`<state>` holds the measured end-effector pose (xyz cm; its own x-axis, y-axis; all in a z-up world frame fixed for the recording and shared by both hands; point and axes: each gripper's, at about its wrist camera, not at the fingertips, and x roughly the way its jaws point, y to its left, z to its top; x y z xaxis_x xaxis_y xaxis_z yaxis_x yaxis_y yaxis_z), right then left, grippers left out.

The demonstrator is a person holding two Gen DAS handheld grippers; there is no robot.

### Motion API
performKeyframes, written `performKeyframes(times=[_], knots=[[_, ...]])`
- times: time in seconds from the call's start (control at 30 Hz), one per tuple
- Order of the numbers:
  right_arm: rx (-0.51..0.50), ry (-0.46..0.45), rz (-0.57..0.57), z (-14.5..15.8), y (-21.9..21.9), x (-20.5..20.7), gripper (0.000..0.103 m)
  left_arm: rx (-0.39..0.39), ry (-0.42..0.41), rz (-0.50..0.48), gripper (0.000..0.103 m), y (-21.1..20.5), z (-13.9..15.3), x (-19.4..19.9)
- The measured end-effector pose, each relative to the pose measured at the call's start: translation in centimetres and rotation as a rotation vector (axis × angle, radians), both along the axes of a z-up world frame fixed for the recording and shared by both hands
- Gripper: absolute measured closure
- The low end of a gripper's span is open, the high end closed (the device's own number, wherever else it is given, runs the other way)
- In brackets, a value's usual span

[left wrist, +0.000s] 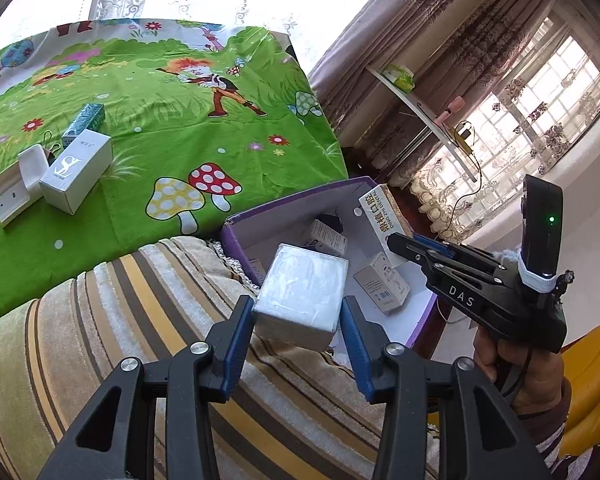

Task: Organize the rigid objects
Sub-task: 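Carry the white square box and tan box over the purple box, then open both tools to release the boxes into the purple box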

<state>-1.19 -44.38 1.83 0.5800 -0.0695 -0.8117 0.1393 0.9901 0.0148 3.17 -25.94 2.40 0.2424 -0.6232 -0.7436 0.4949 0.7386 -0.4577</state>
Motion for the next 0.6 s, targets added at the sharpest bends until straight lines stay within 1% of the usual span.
performKeyframes(times=[0.43,0.6], knots=[[-0.024,-0.003,-0.041,0.2,-1.0,-0.5,0.084,0.008,-0.003,-0.039,0.058,-1.8,-0.1,-0.1],[-0.024,0.008,-0.054,0.1,-1.0,-0.3,0.084,-0.009,0.004,-0.048,0.057,-1.9,-0.1,-0.1]])
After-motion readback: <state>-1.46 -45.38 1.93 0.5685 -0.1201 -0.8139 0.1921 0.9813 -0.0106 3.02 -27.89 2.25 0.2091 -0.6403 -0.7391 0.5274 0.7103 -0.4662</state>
